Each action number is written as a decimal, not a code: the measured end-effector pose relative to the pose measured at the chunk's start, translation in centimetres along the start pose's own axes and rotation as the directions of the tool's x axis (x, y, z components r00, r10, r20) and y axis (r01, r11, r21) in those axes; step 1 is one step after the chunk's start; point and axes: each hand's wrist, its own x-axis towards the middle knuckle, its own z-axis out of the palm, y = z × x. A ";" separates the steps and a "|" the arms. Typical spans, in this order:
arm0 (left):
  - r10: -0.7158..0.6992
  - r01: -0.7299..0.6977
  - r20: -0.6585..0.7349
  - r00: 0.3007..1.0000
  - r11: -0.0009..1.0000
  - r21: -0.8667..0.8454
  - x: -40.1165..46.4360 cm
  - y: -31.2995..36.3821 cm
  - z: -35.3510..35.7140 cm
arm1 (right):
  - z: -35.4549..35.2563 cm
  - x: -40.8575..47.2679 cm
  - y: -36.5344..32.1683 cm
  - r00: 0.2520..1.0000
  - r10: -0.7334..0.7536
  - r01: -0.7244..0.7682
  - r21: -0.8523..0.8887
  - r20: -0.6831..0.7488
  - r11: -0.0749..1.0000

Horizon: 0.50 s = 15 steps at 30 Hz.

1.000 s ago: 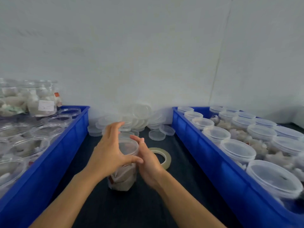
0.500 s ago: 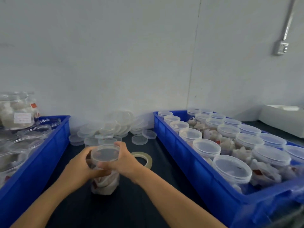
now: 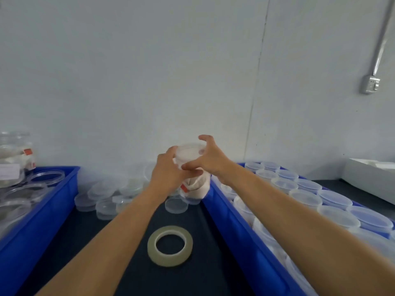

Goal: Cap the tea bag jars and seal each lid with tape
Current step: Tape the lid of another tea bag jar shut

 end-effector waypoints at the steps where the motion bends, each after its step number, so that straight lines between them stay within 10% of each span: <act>1: 0.013 -0.013 0.010 1.000 1.000 -0.018 1.3 0.5 1.3 | -1.3 0.8 0.3 0.999 -0.005 0.005 -0.016 -0.033 1.000; 15: 0.051 -0.029 0.175 0.983 0.992 -0.126 13.2 0.1 15.8 | -9.7 11.7 10.8 0.909 0.089 -0.088 0.022 -0.407 0.996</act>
